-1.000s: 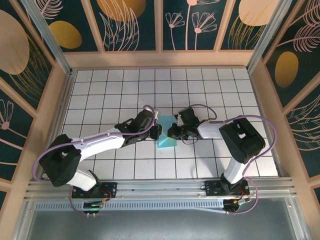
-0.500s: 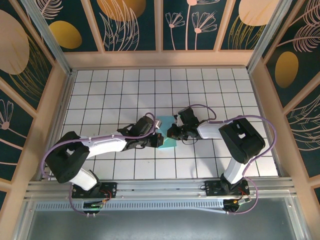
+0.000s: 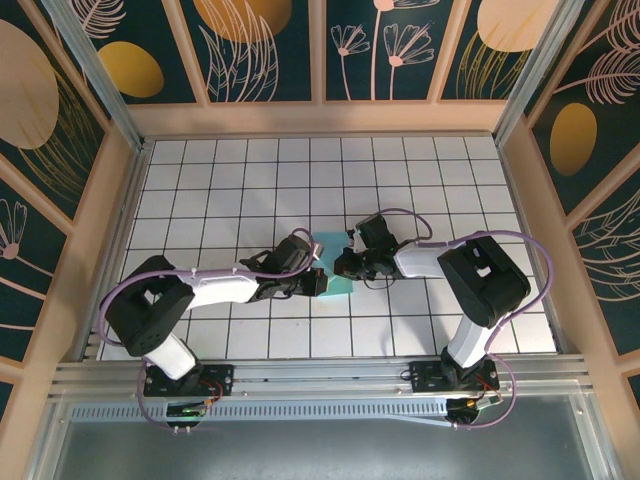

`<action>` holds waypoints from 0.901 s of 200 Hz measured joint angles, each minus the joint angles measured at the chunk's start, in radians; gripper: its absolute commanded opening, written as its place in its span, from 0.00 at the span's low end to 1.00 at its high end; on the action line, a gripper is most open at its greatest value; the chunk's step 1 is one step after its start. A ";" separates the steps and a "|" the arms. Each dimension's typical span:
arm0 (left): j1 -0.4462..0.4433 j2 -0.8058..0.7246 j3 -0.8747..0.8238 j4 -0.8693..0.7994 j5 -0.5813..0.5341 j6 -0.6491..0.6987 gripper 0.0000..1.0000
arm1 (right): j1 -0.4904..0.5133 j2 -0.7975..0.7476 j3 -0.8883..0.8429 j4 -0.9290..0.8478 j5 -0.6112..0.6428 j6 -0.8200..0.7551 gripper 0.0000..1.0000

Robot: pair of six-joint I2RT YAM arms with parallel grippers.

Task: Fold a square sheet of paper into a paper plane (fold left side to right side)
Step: Fold the triangle a second time at the center of the table.

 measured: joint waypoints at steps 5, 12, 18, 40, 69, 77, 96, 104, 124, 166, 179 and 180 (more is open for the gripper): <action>0.000 0.003 -0.002 0.002 0.000 -0.002 0.00 | 0.000 0.000 0.000 0.000 0.000 0.000 0.00; 0.004 0.005 -0.005 0.005 0.000 -0.002 0.00 | 0.001 0.000 0.000 0.000 0.001 0.000 0.00; 0.005 0.007 -0.008 0.008 0.000 -0.002 0.00 | 0.001 0.000 0.000 0.000 0.001 0.000 0.00; 0.006 0.011 -0.019 0.027 0.001 -0.005 0.00 | 0.001 0.000 0.000 0.000 0.001 0.000 0.00; 0.006 0.024 -0.032 0.049 0.003 -0.010 0.00 | 0.001 0.000 0.000 0.000 0.001 0.000 0.00; 0.006 0.027 -0.035 0.052 0.003 -0.012 0.00 | 0.001 0.000 0.000 0.000 0.001 -0.001 0.00; 0.006 0.037 -0.040 0.053 0.003 -0.016 0.00 | 0.001 0.000 0.000 0.000 0.001 -0.003 0.00; 0.006 0.040 -0.042 0.055 0.003 -0.017 0.00 | 0.002 0.000 0.000 0.000 0.001 -0.004 0.00; 0.006 0.043 -0.044 0.056 0.003 -0.017 0.00 | 0.002 0.000 0.000 -0.001 0.001 -0.004 0.00; 0.006 0.043 -0.044 0.056 -0.002 -0.017 0.00 | 0.002 0.000 0.001 -0.001 0.001 -0.004 0.00; 0.006 0.043 -0.045 0.056 -0.005 -0.017 0.00 | 0.002 0.000 0.001 -0.001 0.001 -0.004 0.00; 0.006 0.043 -0.045 0.056 -0.006 -0.017 0.00 | 0.002 0.000 0.001 -0.001 0.001 -0.004 0.00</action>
